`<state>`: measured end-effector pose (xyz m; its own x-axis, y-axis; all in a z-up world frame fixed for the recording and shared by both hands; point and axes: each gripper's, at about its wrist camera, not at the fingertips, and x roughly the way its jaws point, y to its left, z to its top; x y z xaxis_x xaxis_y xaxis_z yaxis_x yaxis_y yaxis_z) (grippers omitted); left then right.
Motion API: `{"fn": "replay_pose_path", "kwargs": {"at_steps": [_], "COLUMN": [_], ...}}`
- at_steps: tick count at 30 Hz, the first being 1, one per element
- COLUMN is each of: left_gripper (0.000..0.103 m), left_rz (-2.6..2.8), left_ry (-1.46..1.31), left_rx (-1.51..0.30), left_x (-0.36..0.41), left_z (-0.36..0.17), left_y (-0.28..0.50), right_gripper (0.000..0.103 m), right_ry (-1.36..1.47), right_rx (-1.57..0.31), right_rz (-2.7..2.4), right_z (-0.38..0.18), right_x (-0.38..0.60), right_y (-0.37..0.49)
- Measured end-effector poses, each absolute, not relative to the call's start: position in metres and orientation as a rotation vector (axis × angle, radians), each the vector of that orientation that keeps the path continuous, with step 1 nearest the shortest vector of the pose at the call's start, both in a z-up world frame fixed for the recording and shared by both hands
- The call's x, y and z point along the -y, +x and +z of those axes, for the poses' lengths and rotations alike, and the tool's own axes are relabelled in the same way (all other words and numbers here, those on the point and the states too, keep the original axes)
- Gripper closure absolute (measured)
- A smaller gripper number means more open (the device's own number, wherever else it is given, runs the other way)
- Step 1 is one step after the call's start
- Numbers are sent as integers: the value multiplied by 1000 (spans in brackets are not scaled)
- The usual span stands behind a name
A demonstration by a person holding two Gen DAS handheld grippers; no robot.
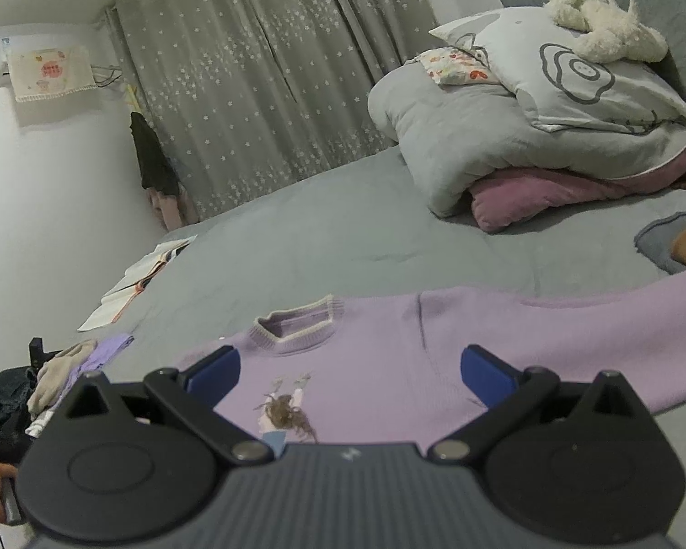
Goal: Fold clothes
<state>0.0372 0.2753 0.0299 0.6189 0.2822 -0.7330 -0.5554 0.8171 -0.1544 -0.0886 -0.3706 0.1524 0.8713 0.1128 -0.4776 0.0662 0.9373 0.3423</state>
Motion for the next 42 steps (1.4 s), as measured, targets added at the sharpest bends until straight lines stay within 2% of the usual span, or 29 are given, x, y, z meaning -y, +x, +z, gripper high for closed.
{"fn": "replay_pose_path", "kwargs": {"at_steps": [19, 26, 34, 40, 42], "left_gripper": [98, 97, 97, 97, 97], "left_rz": [485, 473, 505, 518, 519], "left_ry": [-368, -356, -324, -313, -301], "left_rx": [-734, -740, -754, -755, -756], "left_x": [-284, -283, -275, -271, -270], "left_z": [28, 27, 23, 22, 21], "left_y": [38, 34, 37, 38, 38], "right_gripper": [0, 0, 0, 1, 8], "right_ry": [446, 592, 886, 870, 853], "right_rx": [-505, -527, -462, -469, -466], "right_rz": [-238, -557, -624, -646, -663], "right_z": [151, 122, 79, 47, 44], "right_x": [477, 582, 653, 677, 677], "right_y": [-103, -128, -156, -139, -136]}}
